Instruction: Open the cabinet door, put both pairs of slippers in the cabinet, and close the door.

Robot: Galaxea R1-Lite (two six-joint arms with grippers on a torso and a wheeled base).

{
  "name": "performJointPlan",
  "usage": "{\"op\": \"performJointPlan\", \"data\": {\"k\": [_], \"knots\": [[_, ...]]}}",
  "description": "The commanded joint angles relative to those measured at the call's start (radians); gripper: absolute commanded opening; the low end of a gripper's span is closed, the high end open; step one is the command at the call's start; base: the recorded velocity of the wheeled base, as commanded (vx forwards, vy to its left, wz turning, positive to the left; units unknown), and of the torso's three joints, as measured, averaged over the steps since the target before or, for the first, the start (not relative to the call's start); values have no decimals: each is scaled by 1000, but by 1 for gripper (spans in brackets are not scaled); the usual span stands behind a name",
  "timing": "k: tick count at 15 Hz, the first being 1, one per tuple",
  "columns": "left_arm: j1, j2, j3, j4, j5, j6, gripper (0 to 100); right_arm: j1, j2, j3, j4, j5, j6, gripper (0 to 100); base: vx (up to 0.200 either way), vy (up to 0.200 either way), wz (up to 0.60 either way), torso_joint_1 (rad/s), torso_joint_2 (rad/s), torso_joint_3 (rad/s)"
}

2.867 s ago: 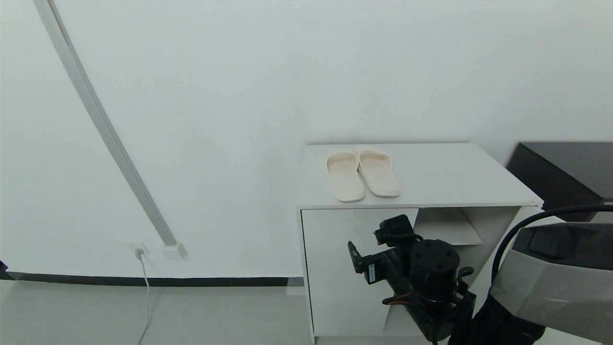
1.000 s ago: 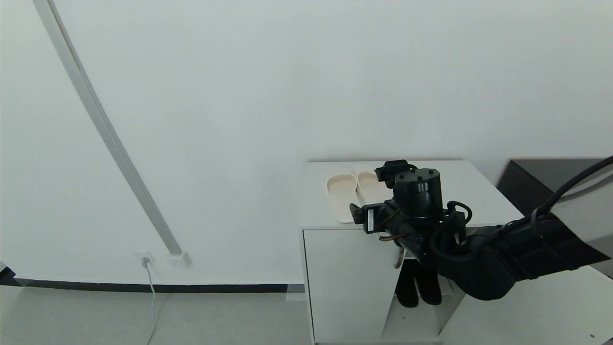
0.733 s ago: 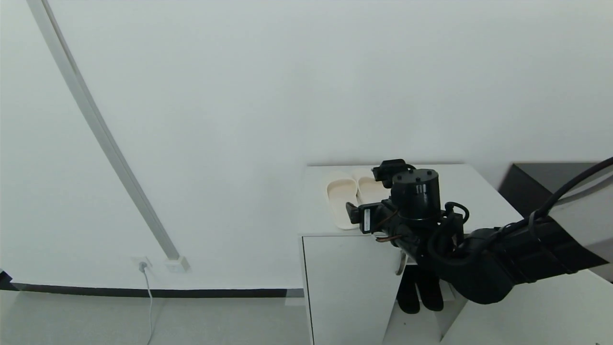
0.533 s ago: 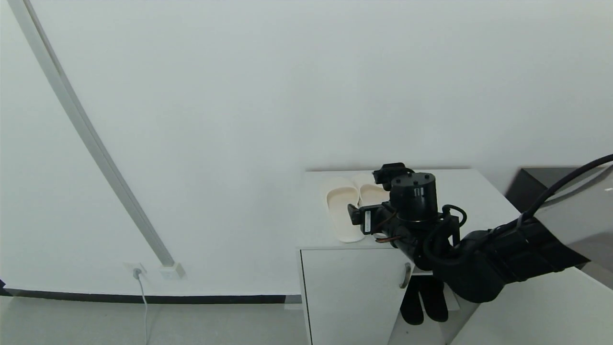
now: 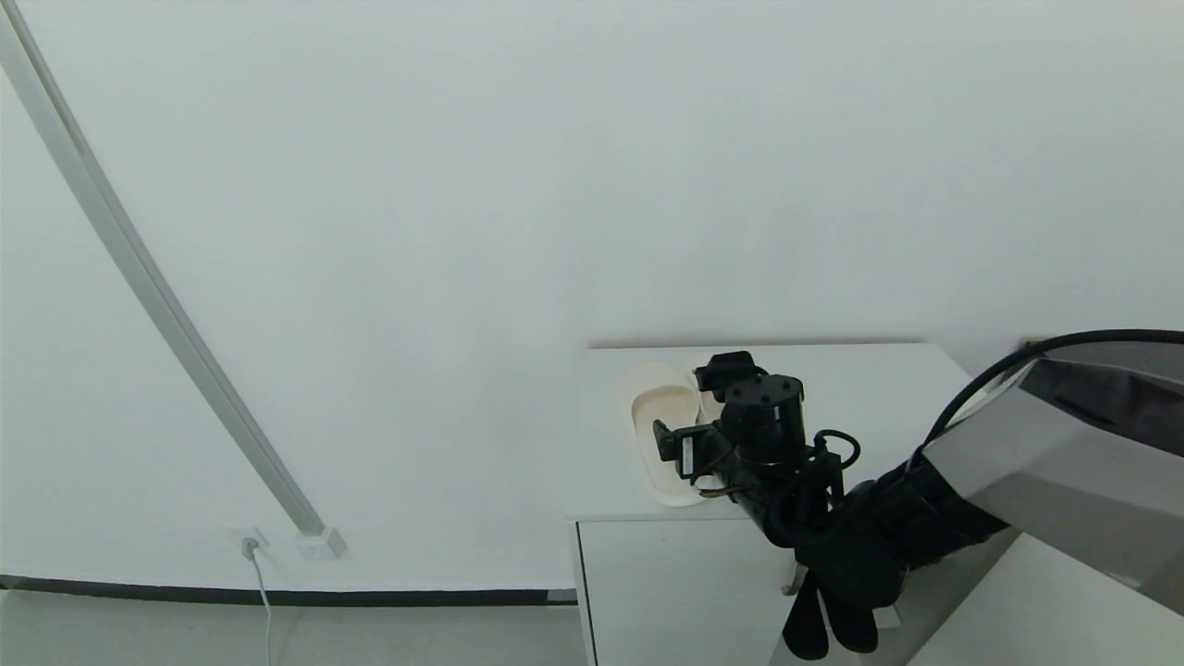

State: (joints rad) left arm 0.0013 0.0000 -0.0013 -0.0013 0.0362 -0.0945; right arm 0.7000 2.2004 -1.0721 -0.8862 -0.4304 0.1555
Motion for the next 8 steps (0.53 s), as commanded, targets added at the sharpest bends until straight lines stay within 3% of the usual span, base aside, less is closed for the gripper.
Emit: {"op": "performJointPlan", "data": {"k": [1,8], "knots": [[0,0,1,0,1,-1,0,-10,70,-60,1,1,-2,100,0,0,0,0,0,0],[0,0,0,0,2,-4,0,-62,145,-227,72,39,-4,100,0,0,0,0,0,0]]}}
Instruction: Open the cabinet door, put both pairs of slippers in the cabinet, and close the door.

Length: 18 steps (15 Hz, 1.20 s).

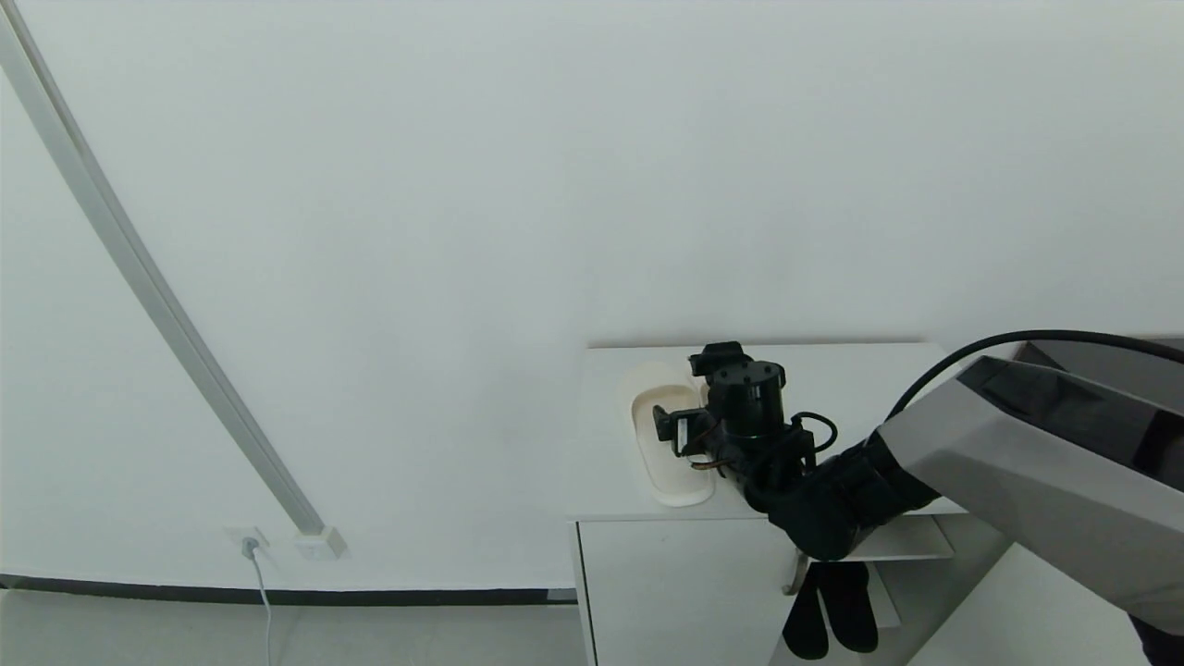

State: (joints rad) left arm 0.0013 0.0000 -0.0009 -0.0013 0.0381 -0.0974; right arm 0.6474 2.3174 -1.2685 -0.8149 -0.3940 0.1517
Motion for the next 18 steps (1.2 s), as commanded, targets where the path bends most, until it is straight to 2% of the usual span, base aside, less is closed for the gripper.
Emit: {"op": "performJointPlan", "data": {"k": [1,9,10,18], "knots": [[0,0,-1,0,0,-1,0,-12,43,-61,0,3,-1,100,0,0,0,0,0,0],[0,0,-1,0,0,-1,0,-15,94,-176,46,4,-35,100,0,0,0,0,0,0],[0,0,1,0,2,-1,0,-19,99,-178,45,4,-35,0,0,0,0,0,0,0],[0,0,-1,0,2,-1,0,-19,102,-181,42,4,-35,0,0,0,0,0,0,0]]}}
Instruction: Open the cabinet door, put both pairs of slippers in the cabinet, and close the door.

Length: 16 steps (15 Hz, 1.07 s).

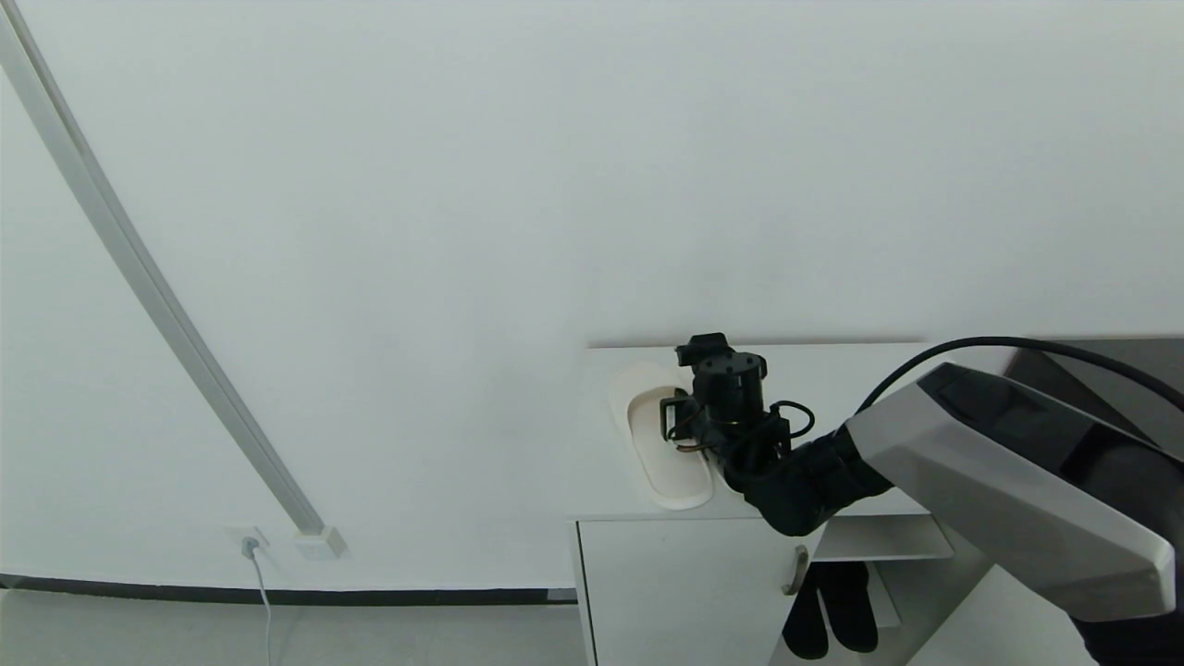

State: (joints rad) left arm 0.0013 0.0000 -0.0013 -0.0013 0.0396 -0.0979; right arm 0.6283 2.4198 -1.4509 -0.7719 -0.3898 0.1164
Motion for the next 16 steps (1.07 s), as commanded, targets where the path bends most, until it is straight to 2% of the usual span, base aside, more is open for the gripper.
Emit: {"op": "performJointPlan", "data": {"k": [1,3,5,11,12,13,14,16], "knots": [[0,0,0,0,0,0,0,2,-18,9,-4,0,0,0,0,0,0,0,0,0],[0,0,0,0,0,0,0,4,-64,44,-4,0,0,0,0,0,0,0,0,0],[0,0,0,0,0,-2,0,19,-153,147,-21,19,-4,0,0,0,0,0,0,0],[0,0,0,0,0,-2,0,36,-401,547,-213,120,-57,0,0,0,0,0,0,0],[0,0,1,0,0,-2,0,39,-492,692,-245,213,-58,0,0,0,0,0,0,0],[0,0,1,0,-1,-2,0,42,-548,779,-254,312,-60,0,0,0,0,0,0,0],[0,0,0,0,0,-2,0,42,-574,814,-254,355,-63,0,0,0,0,0,0,0],[0,0,0,0,-1,-2,0,47,-594,848,-253,365,-64,0,0,0,0,0,0,0]]}}
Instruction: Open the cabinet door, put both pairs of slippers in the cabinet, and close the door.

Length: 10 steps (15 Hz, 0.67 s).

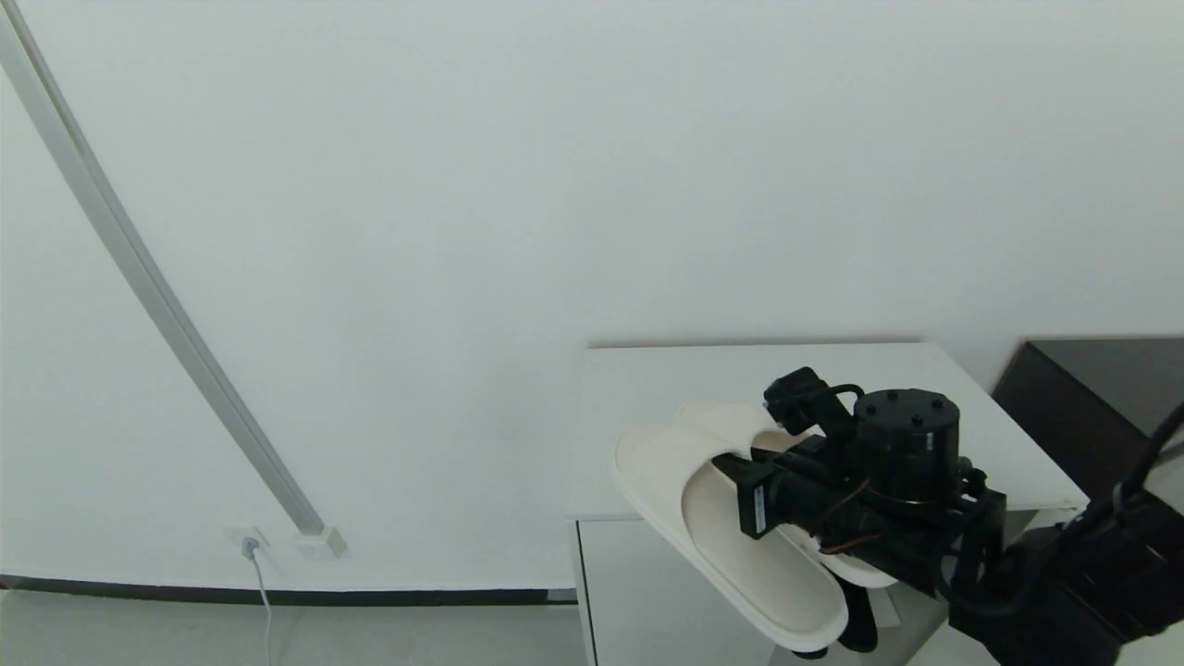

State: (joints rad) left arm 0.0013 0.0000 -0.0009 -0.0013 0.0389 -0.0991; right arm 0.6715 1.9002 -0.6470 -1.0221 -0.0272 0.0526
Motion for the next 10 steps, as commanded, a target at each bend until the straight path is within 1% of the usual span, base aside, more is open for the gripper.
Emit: {"op": "performJointPlan", "data": {"k": [1,8,10], "knots": [[0,0,-1,0,1,-1,0,5,-73,44,-1,3,0,0,0,0,0,0,0,0],[0,2,-1,0,1,-1,0,17,-55,43,-3,-2,0,0,0,0,0,0,0,0],[0,0,-1,0,-1,-2,0,19,-53,41,-3,-17,0,0,-200,0,0,15,2,0]]}}
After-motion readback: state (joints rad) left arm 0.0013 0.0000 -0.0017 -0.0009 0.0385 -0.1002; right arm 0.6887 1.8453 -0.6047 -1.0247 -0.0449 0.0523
